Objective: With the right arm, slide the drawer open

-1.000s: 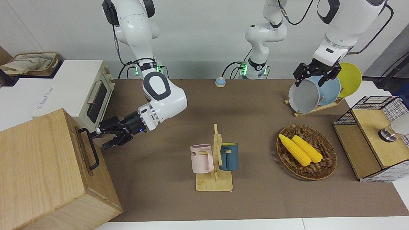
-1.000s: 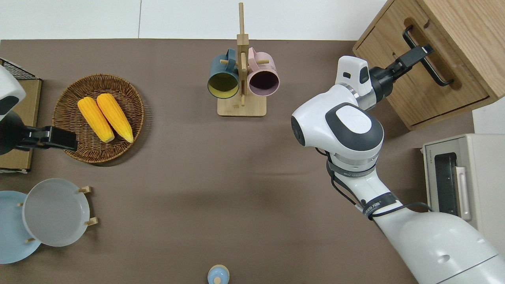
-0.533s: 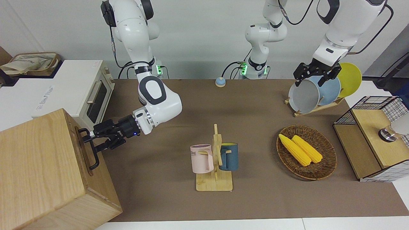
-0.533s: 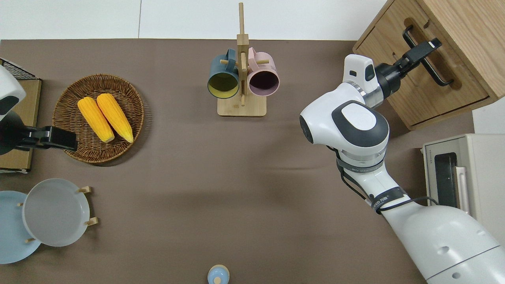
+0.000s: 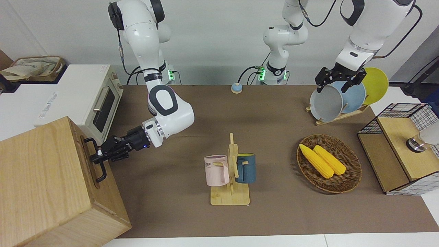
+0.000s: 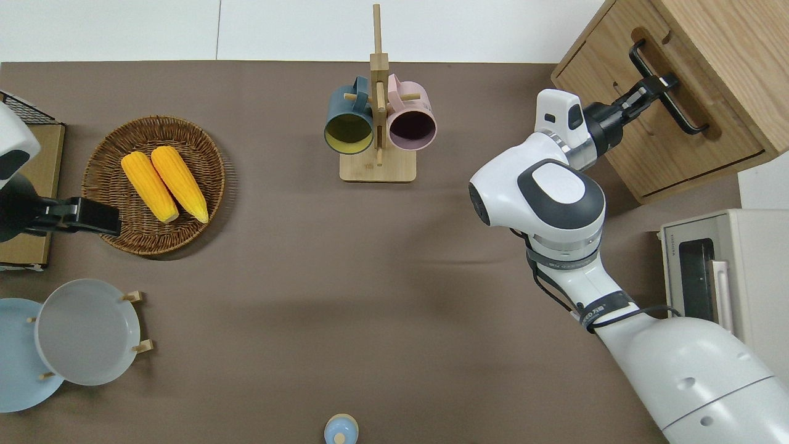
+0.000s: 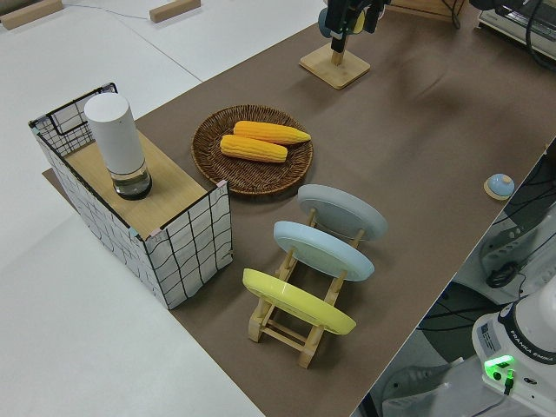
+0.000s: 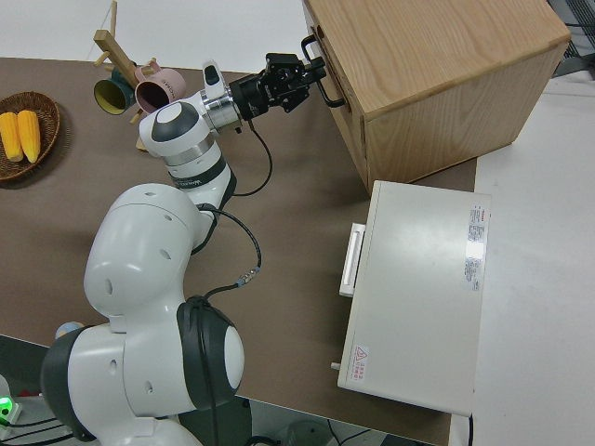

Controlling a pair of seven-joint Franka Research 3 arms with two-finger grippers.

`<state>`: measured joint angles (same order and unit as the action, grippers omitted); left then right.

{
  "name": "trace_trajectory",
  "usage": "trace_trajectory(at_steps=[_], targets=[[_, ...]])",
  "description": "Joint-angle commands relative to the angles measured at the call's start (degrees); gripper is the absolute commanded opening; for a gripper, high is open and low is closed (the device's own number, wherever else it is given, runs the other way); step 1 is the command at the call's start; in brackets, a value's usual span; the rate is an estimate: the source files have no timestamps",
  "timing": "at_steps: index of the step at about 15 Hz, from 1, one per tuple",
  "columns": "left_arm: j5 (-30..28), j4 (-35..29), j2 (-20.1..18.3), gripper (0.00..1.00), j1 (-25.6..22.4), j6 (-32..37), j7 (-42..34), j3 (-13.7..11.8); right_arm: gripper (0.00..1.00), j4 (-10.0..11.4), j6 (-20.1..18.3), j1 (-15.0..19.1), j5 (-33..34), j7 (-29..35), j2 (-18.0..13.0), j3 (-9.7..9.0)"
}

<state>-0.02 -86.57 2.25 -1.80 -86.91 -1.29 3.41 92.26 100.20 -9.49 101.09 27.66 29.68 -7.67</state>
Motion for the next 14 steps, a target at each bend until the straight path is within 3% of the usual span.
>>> trace_trajectory(at_steps=[1, 6, 10, 14], targets=[[0.98, 1.49, 0.65, 0.99, -0.22, 1.13, -0.56, 0.37, 0.0, 0.29, 0.44, 0.61, 2.0, 0.56, -0.51, -0.42], [0.98, 1.49, 0.65, 0.99, -0.22, 1.13, -0.56, 0.37, 0.0, 0.2, -0.26, -0.7, 1.13, 0.56, -0.86, -0.59], [0.98, 1.49, 0.65, 0.99, -0.22, 1.13, -0.56, 0.37, 0.0, 0.11, -1.31, -4.38, -3.52, 0.03, -1.65, -0.77], [0.98, 1.49, 0.65, 0.99, -0.22, 1.13, -0.56, 0.37, 0.0, -0.24, -5.7, -9.22, -6.95, 0.03, -2.0, -0.86]])
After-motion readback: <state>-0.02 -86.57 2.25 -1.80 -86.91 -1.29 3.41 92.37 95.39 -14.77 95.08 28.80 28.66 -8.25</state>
